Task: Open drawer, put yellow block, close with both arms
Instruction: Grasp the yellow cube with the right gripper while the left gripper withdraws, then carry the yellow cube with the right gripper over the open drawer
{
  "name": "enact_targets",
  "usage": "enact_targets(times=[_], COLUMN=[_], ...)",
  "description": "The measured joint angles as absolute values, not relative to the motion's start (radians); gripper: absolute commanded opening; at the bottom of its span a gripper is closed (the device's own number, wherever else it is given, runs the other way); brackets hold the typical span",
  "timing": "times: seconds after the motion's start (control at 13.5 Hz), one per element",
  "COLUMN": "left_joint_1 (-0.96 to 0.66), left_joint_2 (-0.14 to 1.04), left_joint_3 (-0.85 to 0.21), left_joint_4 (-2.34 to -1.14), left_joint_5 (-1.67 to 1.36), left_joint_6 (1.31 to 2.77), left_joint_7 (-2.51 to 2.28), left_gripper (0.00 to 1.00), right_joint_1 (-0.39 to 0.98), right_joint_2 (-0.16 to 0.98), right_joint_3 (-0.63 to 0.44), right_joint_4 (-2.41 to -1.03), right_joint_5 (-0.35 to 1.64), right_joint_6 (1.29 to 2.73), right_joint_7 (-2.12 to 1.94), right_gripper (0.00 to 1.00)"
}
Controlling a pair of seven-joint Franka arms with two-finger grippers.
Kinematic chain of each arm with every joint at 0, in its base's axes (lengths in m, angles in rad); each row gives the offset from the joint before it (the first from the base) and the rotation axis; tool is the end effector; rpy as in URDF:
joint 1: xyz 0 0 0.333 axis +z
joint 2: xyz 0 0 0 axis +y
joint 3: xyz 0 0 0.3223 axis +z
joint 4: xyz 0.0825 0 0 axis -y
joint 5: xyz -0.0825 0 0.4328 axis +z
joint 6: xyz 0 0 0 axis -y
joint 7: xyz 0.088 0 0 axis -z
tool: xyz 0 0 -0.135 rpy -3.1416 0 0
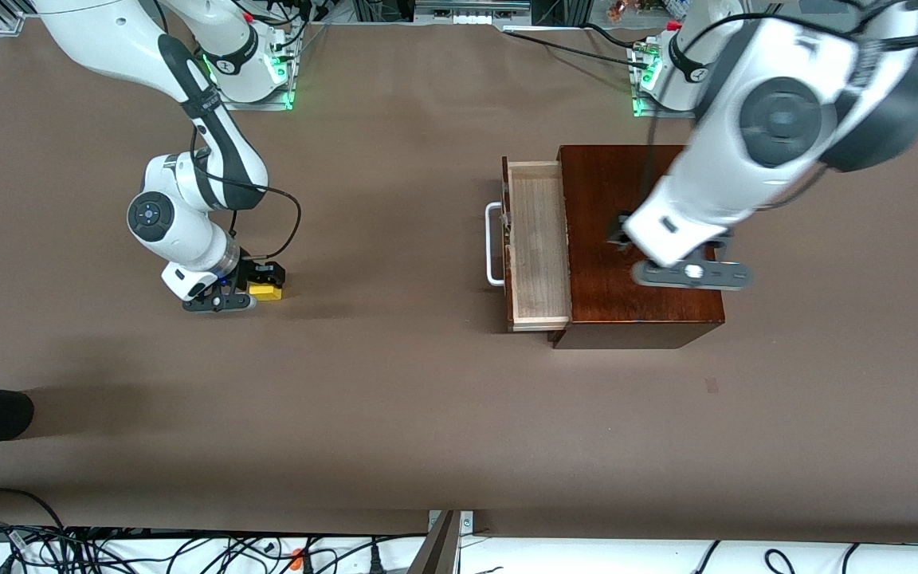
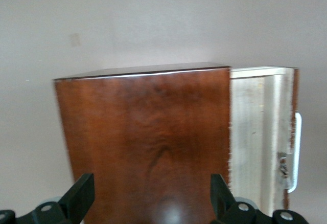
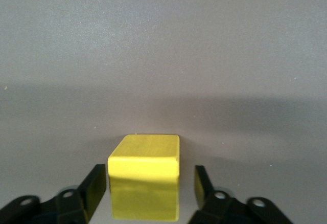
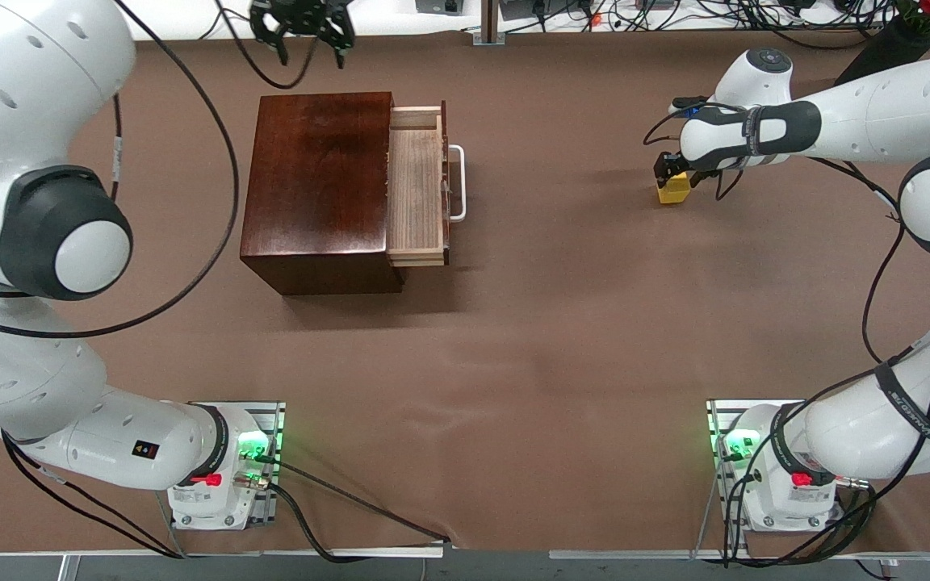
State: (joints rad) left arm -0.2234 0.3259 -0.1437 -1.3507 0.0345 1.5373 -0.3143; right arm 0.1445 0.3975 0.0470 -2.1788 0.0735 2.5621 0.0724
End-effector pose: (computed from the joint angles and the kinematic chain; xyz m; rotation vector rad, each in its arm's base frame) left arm 0.6487 -0.2304 0.5042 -3.0995 0.0770 0.2052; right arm 0.5775 0.1133 0.1410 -3.0847 -0.0829 0.0336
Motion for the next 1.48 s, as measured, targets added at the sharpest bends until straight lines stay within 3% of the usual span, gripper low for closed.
enact_targets(times=[0.3, 0.74, 1.11, 1.33, 1.48], left_joint_1=[-0.127, -0.1, -0.074, -0.074, -0.074], left_joint_2=[0.244, 0.047, 0.03, 0.029, 0.029], left_joint_3=[-0.1, -0.007, 0.008, 0.003, 0.0], left_joint_4=[-1.365, -1.538, -1.573, -1.573, -1.573], left_joint_5=[0.013, 0.002, 0.002, 0.002, 0.002], left_joint_6=[1.526, 1.561, 1.51, 1.508, 1.508], left_joint_7=[-0.16, -0.012, 0.012, 0.013, 0.013], left_gripper=[1.0, 1.0, 1.0, 1.0, 1.0], right_joint_1=[0.144, 0.146, 0.149, 0.164, 0.226], right_joint_2=[0.395, 0.314, 0.2, 0.188, 0.206], right_joint_3=[0.045, 0.094, 0.239, 0.363, 0.388], right_joint_4=[-2.184, -2.144, -2.118, -2.083, -1.983], right_joint_5=[0.073, 0.073, 0.072, 0.036, -0.026], right_joint_6=[2.562, 2.44, 2.382, 2.373, 2.275], right_joint_7=[0.061, -0.112, -0.258, -0.265, -0.268], right_gripper=[0.28, 0.27, 0.27, 0.27, 0.27])
